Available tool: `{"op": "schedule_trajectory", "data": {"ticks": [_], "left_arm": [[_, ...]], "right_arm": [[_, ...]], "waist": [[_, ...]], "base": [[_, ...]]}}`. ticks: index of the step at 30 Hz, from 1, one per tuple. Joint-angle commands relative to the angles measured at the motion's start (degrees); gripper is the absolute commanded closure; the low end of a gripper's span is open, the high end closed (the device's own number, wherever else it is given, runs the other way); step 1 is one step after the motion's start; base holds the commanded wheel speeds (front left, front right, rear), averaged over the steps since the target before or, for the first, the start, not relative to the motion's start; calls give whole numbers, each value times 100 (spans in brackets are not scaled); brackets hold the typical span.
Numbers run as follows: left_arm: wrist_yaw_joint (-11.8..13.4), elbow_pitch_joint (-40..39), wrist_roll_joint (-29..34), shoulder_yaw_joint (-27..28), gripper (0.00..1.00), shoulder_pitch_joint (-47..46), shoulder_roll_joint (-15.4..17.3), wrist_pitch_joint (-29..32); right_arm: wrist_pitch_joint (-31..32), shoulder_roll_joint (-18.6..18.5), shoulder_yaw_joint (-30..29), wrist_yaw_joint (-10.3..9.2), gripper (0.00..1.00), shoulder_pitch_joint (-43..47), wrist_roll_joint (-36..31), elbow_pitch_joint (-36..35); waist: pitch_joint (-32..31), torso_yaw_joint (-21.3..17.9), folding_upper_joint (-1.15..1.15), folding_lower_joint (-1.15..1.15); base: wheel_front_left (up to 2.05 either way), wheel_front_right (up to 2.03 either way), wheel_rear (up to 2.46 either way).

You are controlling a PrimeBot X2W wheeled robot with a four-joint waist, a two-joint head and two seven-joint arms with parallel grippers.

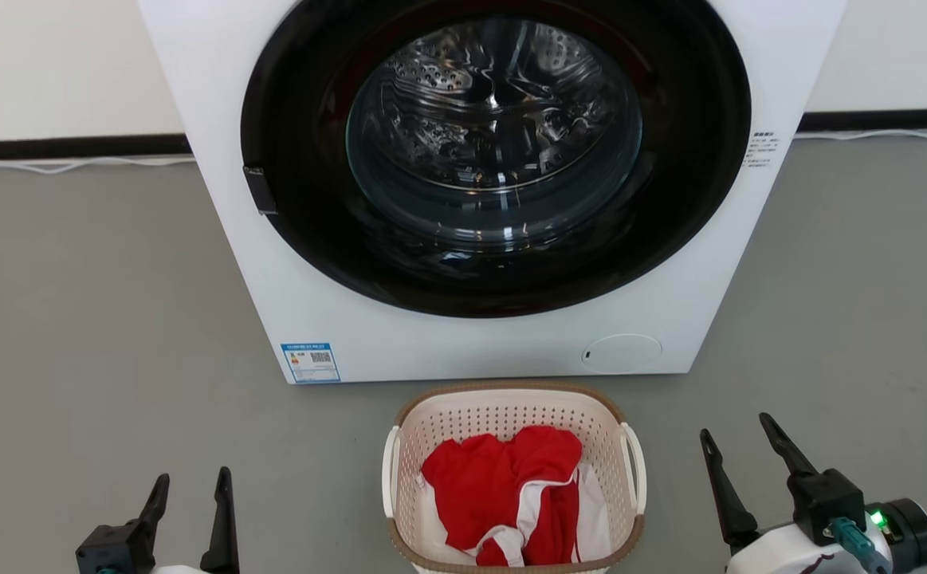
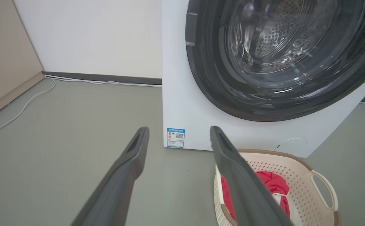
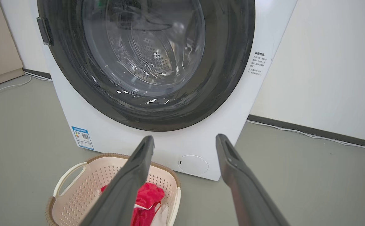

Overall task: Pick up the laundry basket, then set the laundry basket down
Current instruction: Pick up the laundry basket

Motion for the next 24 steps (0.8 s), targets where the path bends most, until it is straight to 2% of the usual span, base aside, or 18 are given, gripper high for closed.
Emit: {"op": "schedule_trajectory", "data": {"ticks": [1, 11, 24], "left_arm": [[3, -99, -71, 129, 0, -210, 79, -61], [-31, 520, -261, -215, 0, -826, 79, -61], [-64, 2121, -570, -918, 0, -2525, 79, -61]], "right_arm": [[-79, -16, 82, 35, 0, -286, 46, -67], [-79, 114, -213, 35, 0, -904, -105, 925], [68, 131, -517, 35, 0, -2493, -388, 2751]], "waist": [[45, 5, 0, 0], [767, 39, 0, 0], [2132, 146, 0, 0]], "base": [[0, 0, 0], [0, 0, 0], [0, 0, 0]]}}
